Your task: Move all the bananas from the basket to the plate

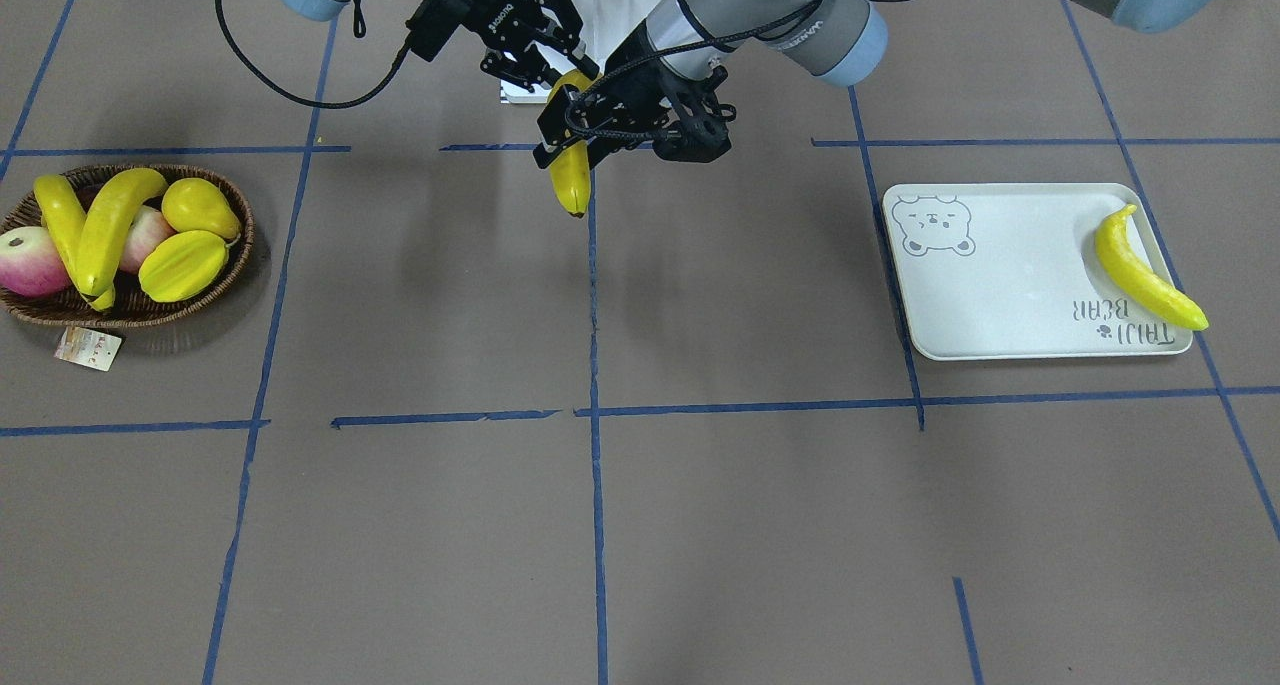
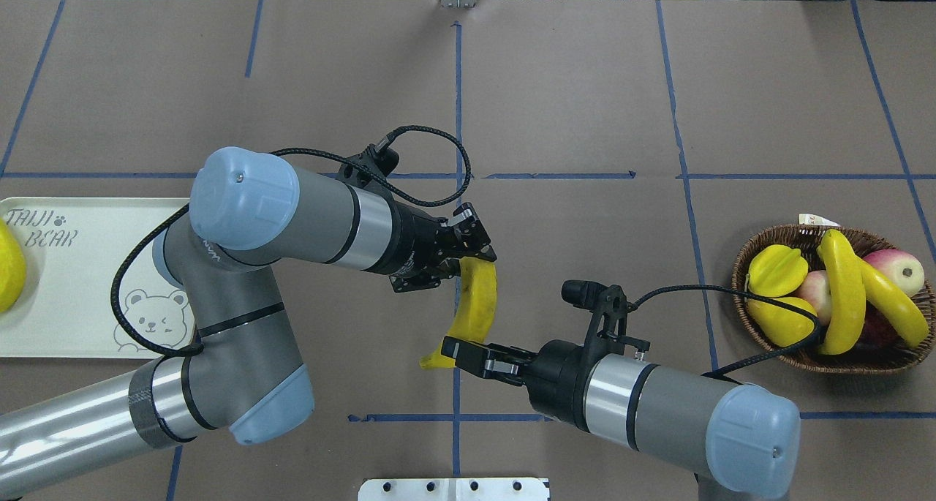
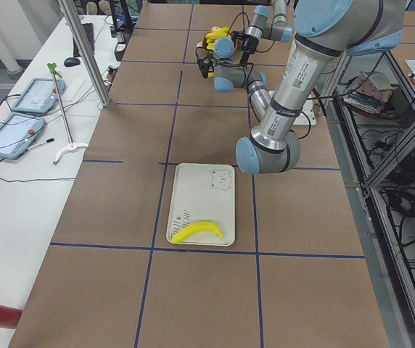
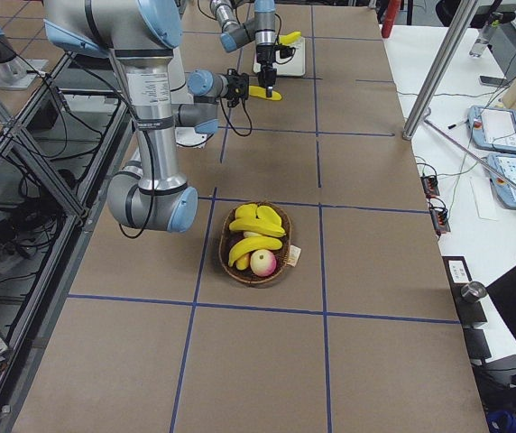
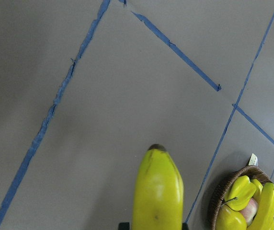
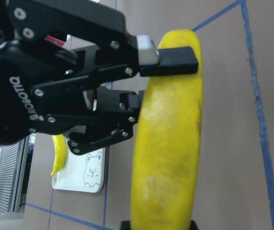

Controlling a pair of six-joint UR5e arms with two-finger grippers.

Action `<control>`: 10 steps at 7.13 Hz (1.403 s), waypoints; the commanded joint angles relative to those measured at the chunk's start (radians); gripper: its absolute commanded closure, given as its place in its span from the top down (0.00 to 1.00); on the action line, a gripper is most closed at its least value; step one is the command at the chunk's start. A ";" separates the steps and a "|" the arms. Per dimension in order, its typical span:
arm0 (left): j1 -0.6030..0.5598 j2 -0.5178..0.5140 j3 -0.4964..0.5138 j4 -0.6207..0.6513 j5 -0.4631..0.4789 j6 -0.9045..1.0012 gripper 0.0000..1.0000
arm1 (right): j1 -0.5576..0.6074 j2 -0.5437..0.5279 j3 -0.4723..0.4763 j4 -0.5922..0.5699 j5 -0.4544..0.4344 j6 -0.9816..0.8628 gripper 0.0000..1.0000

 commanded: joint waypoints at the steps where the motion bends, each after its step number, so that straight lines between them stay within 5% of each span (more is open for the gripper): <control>1: -0.001 0.006 -0.014 0.003 -0.004 0.006 0.00 | 0.010 0.026 0.000 -0.009 -0.002 0.000 0.83; 2: -0.004 0.007 -0.019 0.004 -0.004 0.006 0.00 | 0.015 0.028 -0.001 -0.011 -0.006 0.000 1.00; 6: -0.075 0.067 -0.022 0.091 -0.005 0.014 0.00 | 0.047 0.019 0.018 -0.112 0.039 -0.007 1.00; 10: -0.201 0.163 -0.167 0.566 -0.001 0.276 0.00 | 0.134 0.011 0.156 -0.492 0.179 -0.013 1.00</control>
